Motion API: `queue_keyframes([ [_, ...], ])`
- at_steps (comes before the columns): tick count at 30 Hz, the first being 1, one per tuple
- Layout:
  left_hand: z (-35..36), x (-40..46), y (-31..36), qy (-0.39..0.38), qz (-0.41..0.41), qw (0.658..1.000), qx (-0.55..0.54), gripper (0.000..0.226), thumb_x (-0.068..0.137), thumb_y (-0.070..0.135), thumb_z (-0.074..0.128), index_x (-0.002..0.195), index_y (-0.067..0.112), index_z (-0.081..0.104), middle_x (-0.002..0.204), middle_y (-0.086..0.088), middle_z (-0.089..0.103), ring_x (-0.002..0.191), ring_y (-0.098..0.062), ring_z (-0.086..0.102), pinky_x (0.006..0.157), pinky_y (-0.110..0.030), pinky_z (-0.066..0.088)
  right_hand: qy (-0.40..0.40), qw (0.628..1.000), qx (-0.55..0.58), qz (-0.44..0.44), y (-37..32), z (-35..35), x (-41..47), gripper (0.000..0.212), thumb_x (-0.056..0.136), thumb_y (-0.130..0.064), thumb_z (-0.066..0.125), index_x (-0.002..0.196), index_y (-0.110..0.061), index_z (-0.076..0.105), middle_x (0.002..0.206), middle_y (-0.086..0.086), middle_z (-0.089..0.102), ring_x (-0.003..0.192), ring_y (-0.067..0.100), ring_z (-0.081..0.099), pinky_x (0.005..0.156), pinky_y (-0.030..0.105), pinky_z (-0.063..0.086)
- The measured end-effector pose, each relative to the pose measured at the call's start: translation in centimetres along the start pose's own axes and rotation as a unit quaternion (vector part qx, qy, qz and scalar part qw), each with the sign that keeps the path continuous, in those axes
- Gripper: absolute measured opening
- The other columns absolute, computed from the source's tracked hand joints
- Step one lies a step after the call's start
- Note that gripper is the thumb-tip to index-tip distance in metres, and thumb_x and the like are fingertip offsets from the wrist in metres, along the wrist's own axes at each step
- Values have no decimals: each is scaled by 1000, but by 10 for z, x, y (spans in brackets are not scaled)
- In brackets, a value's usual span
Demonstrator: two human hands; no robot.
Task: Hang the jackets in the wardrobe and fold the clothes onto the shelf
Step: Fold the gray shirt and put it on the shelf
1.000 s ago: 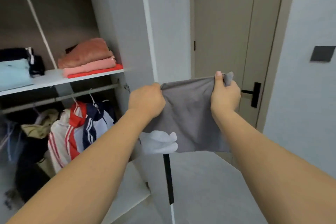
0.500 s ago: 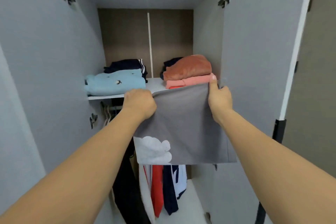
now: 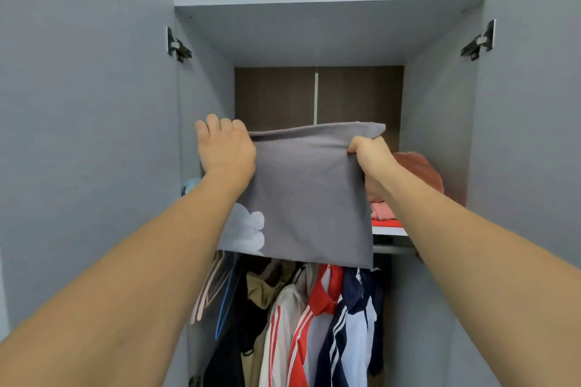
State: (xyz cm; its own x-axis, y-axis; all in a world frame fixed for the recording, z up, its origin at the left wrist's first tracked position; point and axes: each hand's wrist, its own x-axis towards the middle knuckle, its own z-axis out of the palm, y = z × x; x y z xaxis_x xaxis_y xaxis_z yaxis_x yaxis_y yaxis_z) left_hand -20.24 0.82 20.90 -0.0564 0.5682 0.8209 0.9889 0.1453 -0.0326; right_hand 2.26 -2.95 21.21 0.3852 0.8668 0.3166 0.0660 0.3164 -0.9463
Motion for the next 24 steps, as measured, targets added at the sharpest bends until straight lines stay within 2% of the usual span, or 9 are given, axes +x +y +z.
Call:
queue_keyframes([
  [2,8,32,-5,15,-19,1000,3,26,87,11,44,111,9,54,120,-15,57,119,-36,40,108,-45,27,-20,999,-7,-48,-5,18,28,42,83,-15,52,123,-21,41,109,1,57,93,17,57,68,29,45],
  [3,13,48,-8,16,-26,1000,7,28,88,11,44,113,8,55,123,-16,56,121,-37,39,110,-46,25,-31,997,-11,-65,-6,28,41,39,86,-17,52,122,-24,38,111,-1,55,94,16,55,68,30,45],
  [7,39,117,-19,34,-44,998,39,36,92,14,39,123,5,55,129,-18,53,127,-38,36,113,-48,21,-37,994,-14,-101,-7,73,99,49,94,-22,55,136,-24,30,119,-3,50,103,18,52,88,38,46],
  [11,72,177,-24,31,-29,991,124,41,96,18,34,129,7,57,135,-19,50,131,-38,33,114,-47,21,-9,992,4,-130,-9,119,158,45,98,-25,53,136,-22,30,112,-6,45,87,8,48,82,35,38],
  [14,107,211,-24,6,-11,981,192,44,100,21,29,133,12,56,141,-18,46,133,-37,30,113,-46,21,15,991,-15,-132,4,153,199,45,99,-24,50,137,-18,28,115,-3,42,95,16,46,85,33,36],
  [18,183,226,-14,-65,18,969,237,47,103,22,23,139,16,52,141,-17,45,129,-35,32,113,-44,22,39,995,-76,-47,65,193,252,50,99,-21,48,142,-13,25,129,10,45,104,29,47,87,34,38],
  [20,227,223,-9,-100,31,968,229,48,104,22,22,142,16,50,144,-15,43,130,-34,32,113,-43,22,67,994,-70,48,101,210,268,49,102,-28,40,145,-8,28,138,16,45,117,34,47,99,39,38],
  [22,266,216,-6,-125,47,970,205,47,103,22,23,141,17,51,144,-14,44,130,-33,33,113,-44,24,102,985,-67,122,131,223,276,54,104,-38,23,140,-3,43,140,20,47,126,36,45,112,42,30],
  [24,297,207,-4,-154,59,972,168,45,102,22,26,138,18,54,142,-13,45,129,-32,34,110,-43,26,106,977,-96,158,152,228,286,57,105,-36,17,140,0,44,144,21,44,132,35,41,116,39,22],
])
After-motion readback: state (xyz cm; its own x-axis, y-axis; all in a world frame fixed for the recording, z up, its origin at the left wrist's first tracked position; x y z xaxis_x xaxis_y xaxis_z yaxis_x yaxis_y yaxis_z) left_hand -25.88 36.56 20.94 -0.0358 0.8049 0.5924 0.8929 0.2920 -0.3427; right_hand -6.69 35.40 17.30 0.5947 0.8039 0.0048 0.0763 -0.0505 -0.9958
